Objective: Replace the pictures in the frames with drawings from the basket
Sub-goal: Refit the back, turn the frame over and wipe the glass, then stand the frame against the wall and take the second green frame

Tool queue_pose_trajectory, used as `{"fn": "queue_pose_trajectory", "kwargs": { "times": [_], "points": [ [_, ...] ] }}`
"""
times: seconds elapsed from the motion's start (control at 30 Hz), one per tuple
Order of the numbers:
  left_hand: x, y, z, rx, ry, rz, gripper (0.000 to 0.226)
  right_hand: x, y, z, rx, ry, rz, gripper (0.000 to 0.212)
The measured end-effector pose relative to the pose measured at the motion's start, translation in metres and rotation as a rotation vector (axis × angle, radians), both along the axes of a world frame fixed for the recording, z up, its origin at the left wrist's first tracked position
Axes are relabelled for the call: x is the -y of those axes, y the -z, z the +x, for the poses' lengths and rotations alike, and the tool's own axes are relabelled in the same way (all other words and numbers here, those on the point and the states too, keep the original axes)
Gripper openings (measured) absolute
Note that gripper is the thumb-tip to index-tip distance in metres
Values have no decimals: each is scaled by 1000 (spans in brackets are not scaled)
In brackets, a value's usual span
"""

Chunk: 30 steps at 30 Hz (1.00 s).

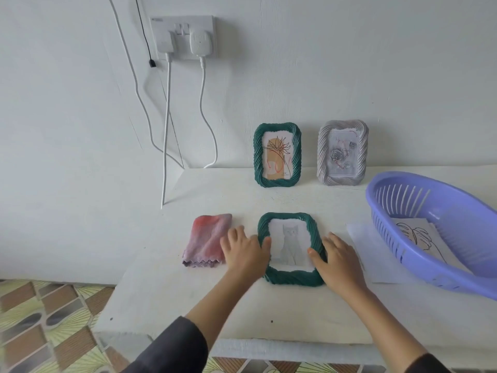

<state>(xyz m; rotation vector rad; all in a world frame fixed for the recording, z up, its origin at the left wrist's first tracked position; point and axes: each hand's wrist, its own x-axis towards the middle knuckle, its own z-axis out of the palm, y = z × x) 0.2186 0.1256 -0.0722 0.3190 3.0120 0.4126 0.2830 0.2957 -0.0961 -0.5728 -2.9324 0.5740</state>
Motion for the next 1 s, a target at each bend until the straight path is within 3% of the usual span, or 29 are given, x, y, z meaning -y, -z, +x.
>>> {"fn": "queue_pose_trajectory", "kwargs": {
  "times": [0.13,0.23,0.3,0.4,0.5,0.6,0.67,0.87,1.0],
  "points": [
    [-13,4,4,48,-33,56,36,4,8,-2,-160,48,-102,49],
    [-15,-9,-6,123,-56,116,24,2,8,-7,-295,56,-300,18],
    [-14,-19,-10,148,-69,187,27,0,-1,-9,-365,87,-506,11],
    [-8,-33,-16,135,-131,525,12,-2,-17,-16,-385,138,-937,29],
    [2,-46,-29,213,-183,886,41,-2,-39,-32,-398,93,-1351,33],
    [16,-57,-47,362,-206,1194,46,2,-55,-55,-321,3,-1426,27],
    [28,-64,-60,403,-206,1288,42,8,-63,-74,-259,-78,-1417,22],
    [58,-84,-115,364,-172,1318,36,24,-94,-148,-176,-304,-1399,29],
    [75,-86,-158,342,-173,1289,38,48,-102,-197,-111,-288,-1427,31]
  ]
}}
